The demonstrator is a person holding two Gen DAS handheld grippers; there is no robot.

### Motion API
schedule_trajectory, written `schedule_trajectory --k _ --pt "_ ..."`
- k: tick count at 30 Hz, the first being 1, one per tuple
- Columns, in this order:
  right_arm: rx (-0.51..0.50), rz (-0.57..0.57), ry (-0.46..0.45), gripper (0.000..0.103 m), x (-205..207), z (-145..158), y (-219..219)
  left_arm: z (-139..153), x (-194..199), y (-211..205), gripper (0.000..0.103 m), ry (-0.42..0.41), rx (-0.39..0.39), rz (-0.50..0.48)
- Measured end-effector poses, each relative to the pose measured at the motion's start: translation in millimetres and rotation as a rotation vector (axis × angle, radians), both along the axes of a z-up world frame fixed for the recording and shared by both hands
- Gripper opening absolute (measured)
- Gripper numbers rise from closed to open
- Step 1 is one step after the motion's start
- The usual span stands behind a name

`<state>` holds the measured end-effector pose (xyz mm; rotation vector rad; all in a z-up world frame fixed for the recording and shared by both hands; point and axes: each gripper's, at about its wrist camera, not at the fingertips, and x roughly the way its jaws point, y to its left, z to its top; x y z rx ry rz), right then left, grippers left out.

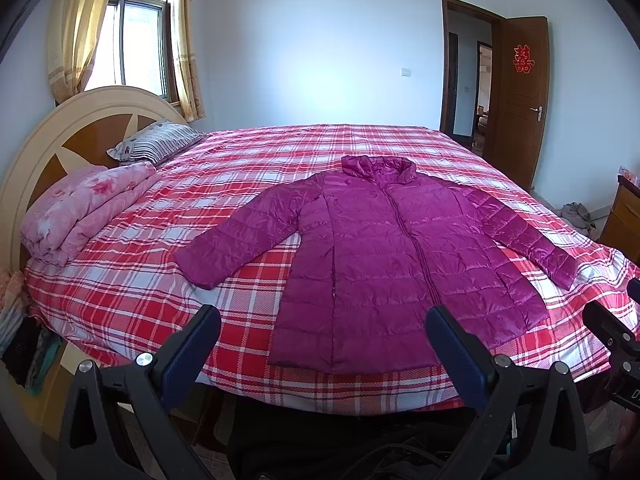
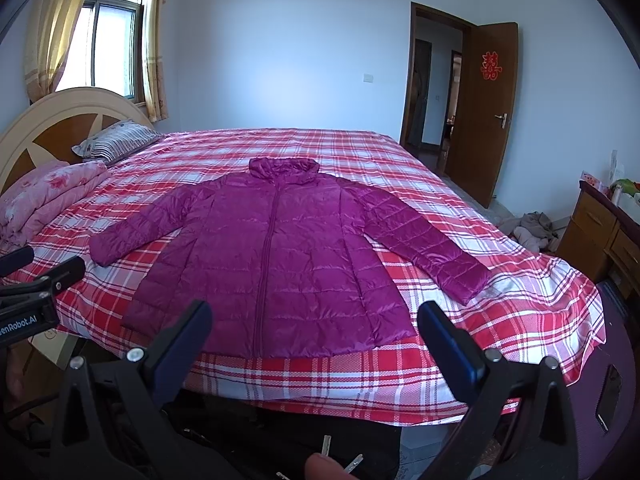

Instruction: Fold large clothes

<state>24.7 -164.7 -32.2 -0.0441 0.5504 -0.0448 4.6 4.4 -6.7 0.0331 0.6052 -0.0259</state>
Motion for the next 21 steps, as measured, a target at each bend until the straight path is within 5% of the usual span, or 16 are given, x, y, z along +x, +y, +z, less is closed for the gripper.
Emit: schedule_trajectory --k 21 --pt "0.006 0.001 0.012 0.103 1.1 -3.8 1.1 1.0 0.0 1.5 0.102 0.004 -0.003 0.003"
